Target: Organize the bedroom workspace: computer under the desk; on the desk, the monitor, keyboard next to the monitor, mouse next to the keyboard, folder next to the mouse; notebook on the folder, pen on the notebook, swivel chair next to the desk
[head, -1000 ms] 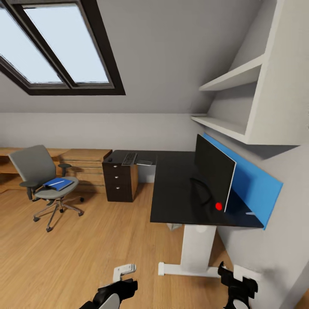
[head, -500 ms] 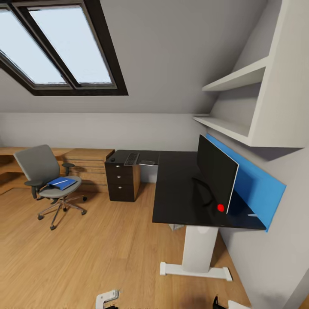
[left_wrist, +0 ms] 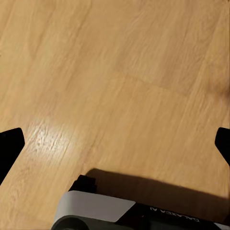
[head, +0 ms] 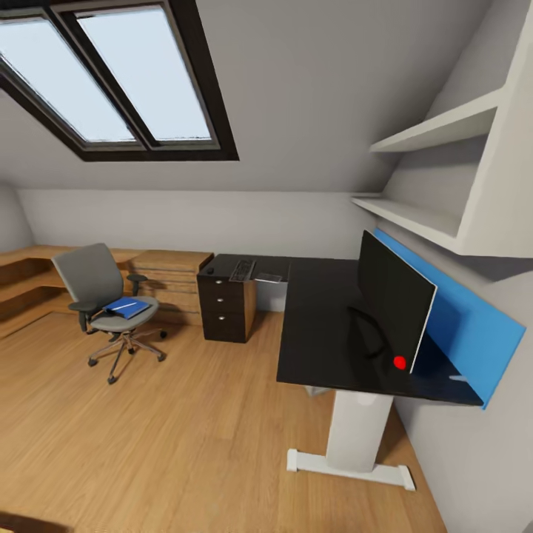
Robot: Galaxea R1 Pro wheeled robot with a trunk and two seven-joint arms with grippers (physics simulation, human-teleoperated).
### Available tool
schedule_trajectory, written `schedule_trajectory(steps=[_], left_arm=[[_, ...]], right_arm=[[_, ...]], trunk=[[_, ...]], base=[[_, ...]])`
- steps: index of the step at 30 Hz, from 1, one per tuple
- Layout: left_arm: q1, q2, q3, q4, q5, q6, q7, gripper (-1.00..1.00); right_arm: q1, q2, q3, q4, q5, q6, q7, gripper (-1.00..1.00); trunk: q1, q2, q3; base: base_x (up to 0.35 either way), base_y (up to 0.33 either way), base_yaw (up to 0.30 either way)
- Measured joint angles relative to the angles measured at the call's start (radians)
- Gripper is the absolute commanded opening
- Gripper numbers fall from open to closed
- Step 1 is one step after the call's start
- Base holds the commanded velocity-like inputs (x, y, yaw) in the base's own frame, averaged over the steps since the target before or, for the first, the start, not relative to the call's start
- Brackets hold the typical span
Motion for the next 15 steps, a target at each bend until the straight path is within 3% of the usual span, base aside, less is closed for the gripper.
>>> schedule_trajectory(steps=[3, 8, 15], left_arm=[[0.000, 0.000, 0.000, 0.003, 0.002, -0.062, -0.005, 1.00], [0.000, -0.002, 0.000, 0.004, 0.002, -0.079, -0.005, 1.00], [0.000, -0.004, -0.002, 0.004, 0.000, -0.085, -0.004, 1.00]], right_arm=[[-0.024, 0.000, 0.000, 0.020, 0.000, 0.000, 0.002, 1.00], [-0.029, 0.000, 0.003, 0.030, 0.003, -0.013, 0.004, 1.00], [-0.030, -0.002, 0.009, 0.099, 0.013, -0.095, 0.006, 1.00]], trunk=[[0.000, 0.000, -0.004], [-0.001, 0.000, -0.010], [-0.001, 0.000, -0.011]], base=[[0.157, 0.083, 0.117], [0.253, 0.191, 0.040], [0.268, 0.230, 0.006]])
